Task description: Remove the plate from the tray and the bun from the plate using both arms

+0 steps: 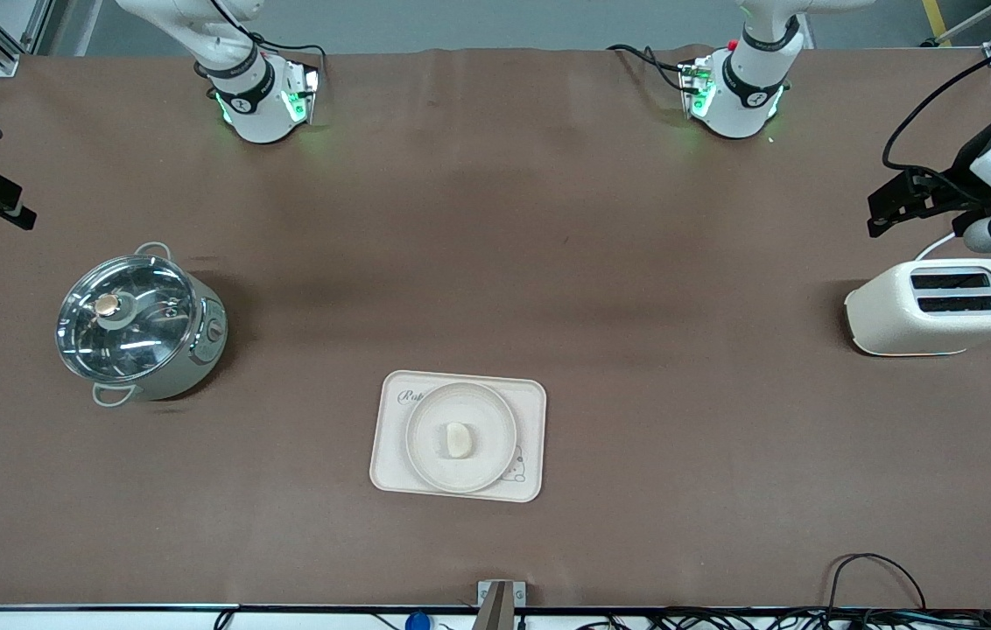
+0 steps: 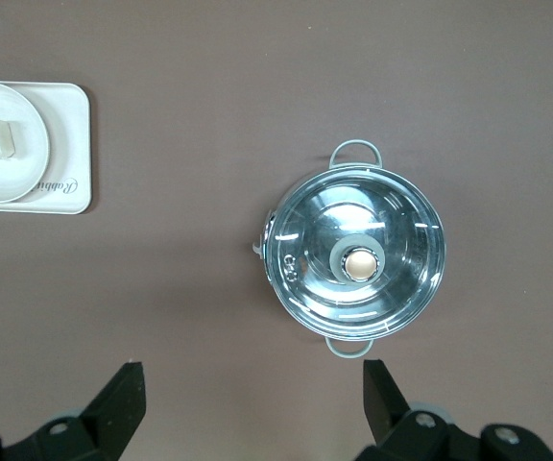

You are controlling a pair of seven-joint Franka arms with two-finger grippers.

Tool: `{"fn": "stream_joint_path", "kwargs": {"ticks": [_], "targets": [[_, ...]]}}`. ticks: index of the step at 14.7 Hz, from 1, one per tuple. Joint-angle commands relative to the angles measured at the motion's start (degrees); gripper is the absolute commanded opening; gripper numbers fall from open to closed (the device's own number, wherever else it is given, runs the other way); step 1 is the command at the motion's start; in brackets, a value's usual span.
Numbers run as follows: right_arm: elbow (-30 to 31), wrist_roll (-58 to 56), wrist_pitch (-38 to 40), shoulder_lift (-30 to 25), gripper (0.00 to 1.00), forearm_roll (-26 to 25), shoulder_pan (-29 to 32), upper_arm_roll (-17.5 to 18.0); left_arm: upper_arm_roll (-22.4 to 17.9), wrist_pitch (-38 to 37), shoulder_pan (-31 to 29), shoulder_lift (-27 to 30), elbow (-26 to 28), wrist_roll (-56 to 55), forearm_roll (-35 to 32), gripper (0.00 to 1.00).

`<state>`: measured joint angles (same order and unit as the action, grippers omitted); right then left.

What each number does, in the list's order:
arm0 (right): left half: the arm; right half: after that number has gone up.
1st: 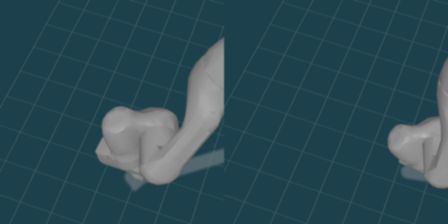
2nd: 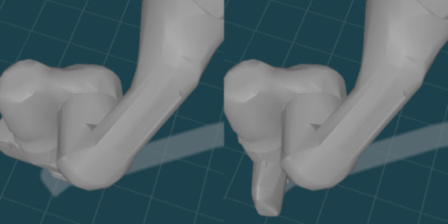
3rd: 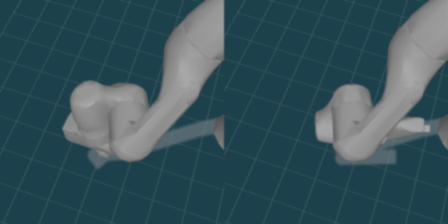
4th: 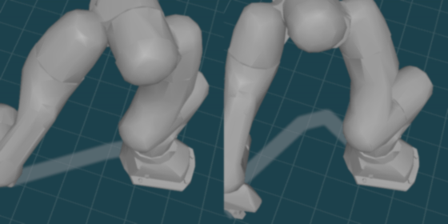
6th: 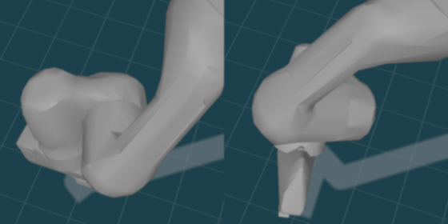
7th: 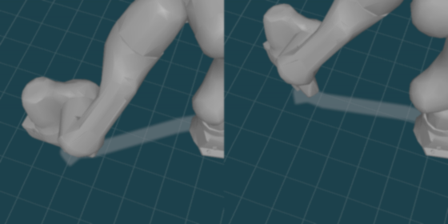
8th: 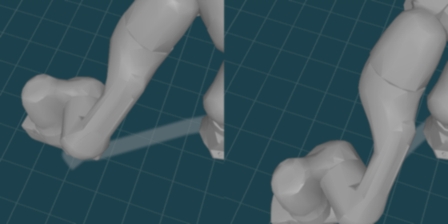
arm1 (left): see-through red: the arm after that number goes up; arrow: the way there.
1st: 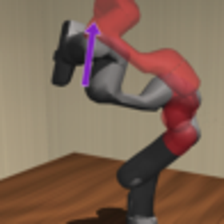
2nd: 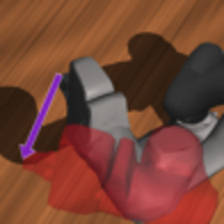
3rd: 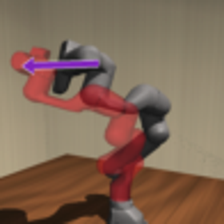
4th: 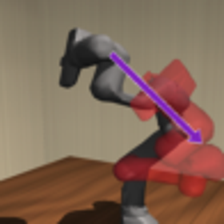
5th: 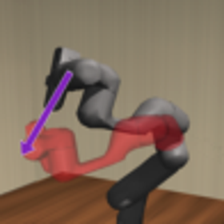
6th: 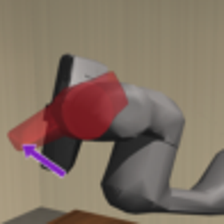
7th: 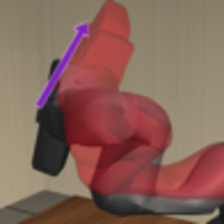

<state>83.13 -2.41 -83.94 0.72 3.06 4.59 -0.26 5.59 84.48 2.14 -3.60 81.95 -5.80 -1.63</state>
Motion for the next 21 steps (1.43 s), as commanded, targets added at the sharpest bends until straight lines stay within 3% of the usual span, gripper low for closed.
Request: {"fn": "stream_joint_path", "kwargs": {"ticks": [1, 21], "targets": [[-0.6, 0.6, 0.8, -0.1, 1.0, 0.1, -0.2, 0.1, 0.1, 0.5, 0.1, -0.4, -1.0, 1.1, -0.9, 1.0], [-0.6, 0.5, 0.4, -0.1, 1.0, 0.1, -0.4, 0.0, 0.2, 1.8, 1.0, -1.8, -1.1, 0.1, -0.9, 1.0]]}}
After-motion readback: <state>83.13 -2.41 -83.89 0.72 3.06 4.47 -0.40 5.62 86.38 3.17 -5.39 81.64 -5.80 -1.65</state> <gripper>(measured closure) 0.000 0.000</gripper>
